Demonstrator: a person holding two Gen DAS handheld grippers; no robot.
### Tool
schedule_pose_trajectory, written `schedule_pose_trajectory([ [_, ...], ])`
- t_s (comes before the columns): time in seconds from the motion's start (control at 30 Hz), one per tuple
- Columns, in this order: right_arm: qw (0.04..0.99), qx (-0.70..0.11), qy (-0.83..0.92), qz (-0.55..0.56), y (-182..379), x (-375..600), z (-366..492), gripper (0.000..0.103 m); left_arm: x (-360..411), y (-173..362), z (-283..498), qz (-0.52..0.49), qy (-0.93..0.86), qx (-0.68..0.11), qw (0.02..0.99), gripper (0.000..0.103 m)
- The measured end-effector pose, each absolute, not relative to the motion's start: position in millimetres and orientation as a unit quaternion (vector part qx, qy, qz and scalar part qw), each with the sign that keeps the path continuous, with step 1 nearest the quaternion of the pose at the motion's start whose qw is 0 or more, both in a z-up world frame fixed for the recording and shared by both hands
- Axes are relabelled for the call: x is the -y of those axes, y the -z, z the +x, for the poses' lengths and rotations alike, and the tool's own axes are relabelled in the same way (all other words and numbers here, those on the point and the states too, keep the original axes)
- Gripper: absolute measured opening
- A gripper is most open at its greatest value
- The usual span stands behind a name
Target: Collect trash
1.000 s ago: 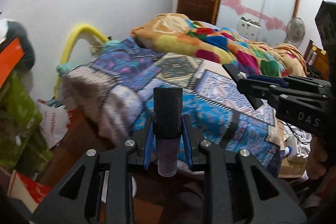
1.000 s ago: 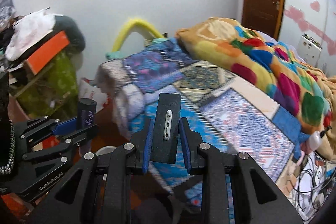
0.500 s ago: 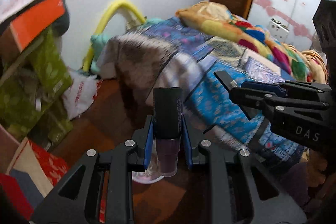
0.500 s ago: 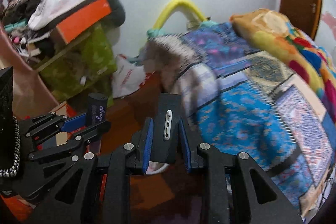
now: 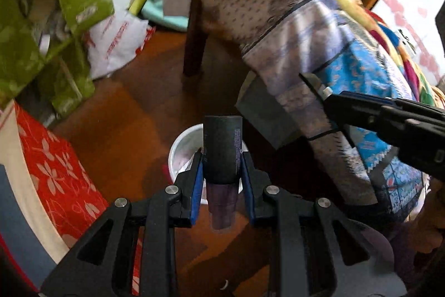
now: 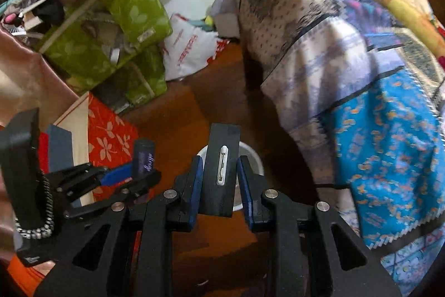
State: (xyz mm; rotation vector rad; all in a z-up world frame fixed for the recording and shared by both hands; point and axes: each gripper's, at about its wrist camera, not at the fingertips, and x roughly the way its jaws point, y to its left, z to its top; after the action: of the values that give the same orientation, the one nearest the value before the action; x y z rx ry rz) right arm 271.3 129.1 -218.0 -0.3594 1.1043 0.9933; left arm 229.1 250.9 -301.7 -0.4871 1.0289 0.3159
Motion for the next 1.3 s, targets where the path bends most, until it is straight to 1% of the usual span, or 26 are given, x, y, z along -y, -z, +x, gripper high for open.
schedule_pose_trajectory([
  [0.17, 0.714, -0.507, -0.459, -0.150, 224, -143, 278, 0.026, -255, 306, 243, -0.237, -0.151, -0.486, 0.828, 0.025],
  [0.2, 0.714, -0.508, -0.458, -0.149, 223, -144, 280, 0.033, -255, 306, 245, -0.239, -0.150, -0.487, 0.827, 0.025],
  [0.23, 0.716, -0.509, -0.451, -0.153, 223, -147, 282, 0.043, -257, 307, 249, -0.239, -0.146, -0.490, 0.825, 0.025],
  [0.27, 0.719, -0.508, -0.449, -0.155, 223, -147, 284, 0.046, -257, 309, 252, -0.239, -0.141, -0.495, 0.823, 0.026],
  [0.47, 0.733, -0.499, -0.437, -0.153, 218, -139, 290, 0.046, -260, 313, 257, -0.243, -0.142, -0.506, 0.815, 0.026],
  [0.63, 0.746, -0.492, -0.423, -0.151, 208, -124, 287, 0.046, -251, 290, 245, -0.227, -0.145, -0.497, 0.825, 0.026],
  [0.87, 0.771, -0.467, -0.417, -0.120, 167, -81, 264, 0.046, -221, 219, 209, -0.179, -0.148, -0.453, 0.861, 0.026],
  [1.13, 0.826, -0.392, -0.396, -0.091, 94, -15, 216, 0.046, -163, 126, 160, -0.132, -0.127, -0.379, 0.907, 0.027],
  [1.3, 0.864, -0.330, -0.375, -0.063, 47, 38, 180, 0.046, -117, 80, 128, -0.094, -0.107, -0.335, 0.931, 0.027],
])
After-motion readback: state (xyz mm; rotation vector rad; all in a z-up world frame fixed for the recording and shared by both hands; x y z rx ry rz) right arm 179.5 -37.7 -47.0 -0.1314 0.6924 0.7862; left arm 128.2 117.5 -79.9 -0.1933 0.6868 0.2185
